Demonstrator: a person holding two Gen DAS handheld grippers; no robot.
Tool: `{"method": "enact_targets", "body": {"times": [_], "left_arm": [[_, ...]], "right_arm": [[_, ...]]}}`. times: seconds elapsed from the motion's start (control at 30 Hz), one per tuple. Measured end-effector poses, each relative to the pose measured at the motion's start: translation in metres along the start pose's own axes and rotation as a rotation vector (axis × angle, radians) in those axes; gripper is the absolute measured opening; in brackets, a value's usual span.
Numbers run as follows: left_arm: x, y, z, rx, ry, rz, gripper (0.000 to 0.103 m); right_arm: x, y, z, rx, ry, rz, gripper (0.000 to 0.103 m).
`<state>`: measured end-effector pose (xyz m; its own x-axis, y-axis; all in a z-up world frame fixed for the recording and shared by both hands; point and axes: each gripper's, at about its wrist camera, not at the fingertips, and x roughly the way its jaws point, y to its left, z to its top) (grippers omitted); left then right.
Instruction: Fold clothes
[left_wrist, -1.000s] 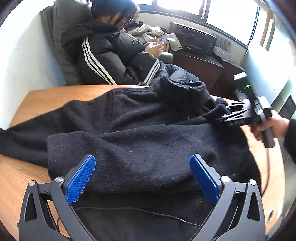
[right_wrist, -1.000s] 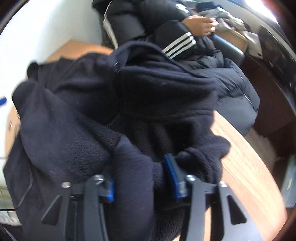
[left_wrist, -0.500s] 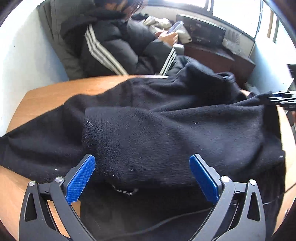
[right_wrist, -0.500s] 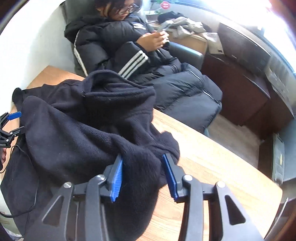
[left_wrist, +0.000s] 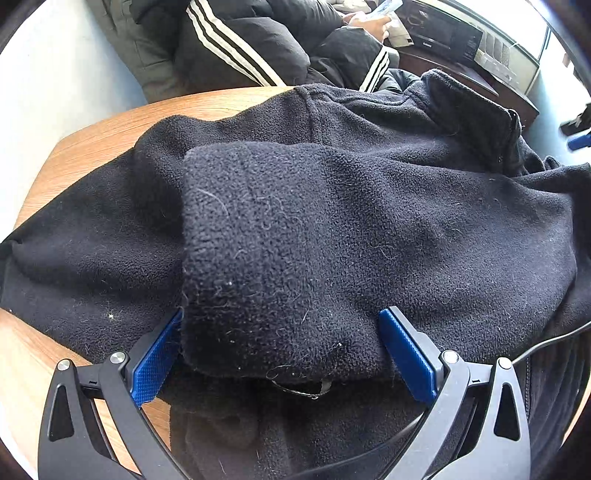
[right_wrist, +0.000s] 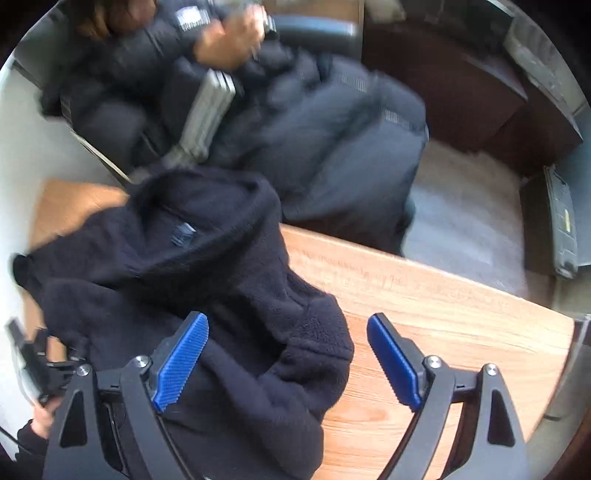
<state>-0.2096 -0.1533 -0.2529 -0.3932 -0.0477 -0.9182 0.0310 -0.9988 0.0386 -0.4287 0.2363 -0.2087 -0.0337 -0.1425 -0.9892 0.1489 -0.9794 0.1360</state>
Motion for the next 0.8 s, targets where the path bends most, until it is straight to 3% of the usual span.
{"method": "enact_targets", "body": {"times": [0.1,0.17,0.23,0.3,0.4,0.63,0.8], "left_arm": [[-0.001,0.0,-0.003,-0.002,-0.011,-0.004,0.103],[-0.001,0.0,-0.005,-0.003,-0.017,-0.005,0.103],[-0.002,0.0,-0.007,-0.001,-0.022,-0.01,0.103],[-0.002,0.0,-0.008,0.0,-0.027,-0.016,0.103],[-0.002,0.001,-0.01,-0.007,-0.03,-0.016,0.103],[-0.003,-0.001,-0.014,0.005,-0.041,-0.038,0.103],[-0.001,-0.006,-0.014,0.005,-0.05,-0.036,0.103]], "right_arm": [[0.041,-0.004,0.001,0.023,0.142,-0.114,0.091],[0.052,-0.011,-0.005,0.036,0.171,-0.154,0.091],[0.057,-0.017,-0.01,0.03,0.185,-0.177,0.084],[0.06,-0.022,-0.013,0.017,0.199,-0.189,0.038],[0.05,-0.029,-0.016,0.002,0.194,-0.192,0.024],[0.001,-0.056,-0.021,-0.001,0.14,-0.13,0.018],[0.028,-0.07,-0.023,0.023,0.127,-0.134,0.017]]}}
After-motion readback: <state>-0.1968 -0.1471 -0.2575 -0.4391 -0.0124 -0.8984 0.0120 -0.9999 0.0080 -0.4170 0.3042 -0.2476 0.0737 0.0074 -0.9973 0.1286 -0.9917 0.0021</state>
